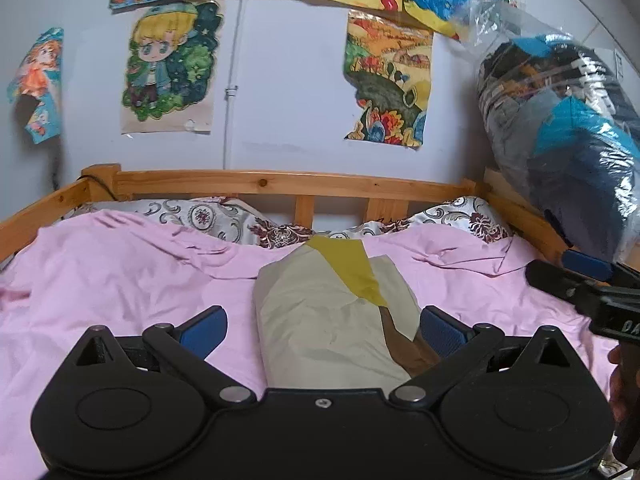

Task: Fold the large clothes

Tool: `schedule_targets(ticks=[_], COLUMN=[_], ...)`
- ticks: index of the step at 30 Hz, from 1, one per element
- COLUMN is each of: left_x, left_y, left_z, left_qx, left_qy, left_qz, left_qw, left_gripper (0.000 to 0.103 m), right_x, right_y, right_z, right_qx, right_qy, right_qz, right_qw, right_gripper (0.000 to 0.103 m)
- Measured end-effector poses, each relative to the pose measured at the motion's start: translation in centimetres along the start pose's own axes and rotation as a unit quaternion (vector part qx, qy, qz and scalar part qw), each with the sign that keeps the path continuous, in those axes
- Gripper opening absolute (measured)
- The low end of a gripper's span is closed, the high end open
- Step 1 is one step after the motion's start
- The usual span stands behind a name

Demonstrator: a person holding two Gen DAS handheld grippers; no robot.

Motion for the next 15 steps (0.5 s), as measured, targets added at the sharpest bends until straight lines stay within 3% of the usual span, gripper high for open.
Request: schedule_targets(ticks=[8, 15], left_x=[-2.5, -6.3], left_y=[-4.1, -5.4], left_z=[1.6, 2.1], left_qx=[0.01, 0.018], left_qy=[-0.026, -0.054], left_qz=[-0.003, 0.005], left_qw=[0.9996, 0.9984], left_gripper=[0.102, 0.102], right_x=[-0.6, -3.7], right_y=[-4.9, -8.0], right_z=[1.5, 2.6], right_qx=[-0.021, -0.035], right_qy=[0.012, 0.004], right_qz=[-0.01, -0.017], right_qw=[1.0, 0.999], right_gripper=[0.103, 0.103])
Point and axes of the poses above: each gripper's, at about its wrist camera, not at the fingertips, and y roughly the way its jaws point, z to its left, x to its top, the point moved 8 cm from there along y, roughly the way its jaws point, and after that the axes turned 7 degrees about -y, right-handed, at the moved point
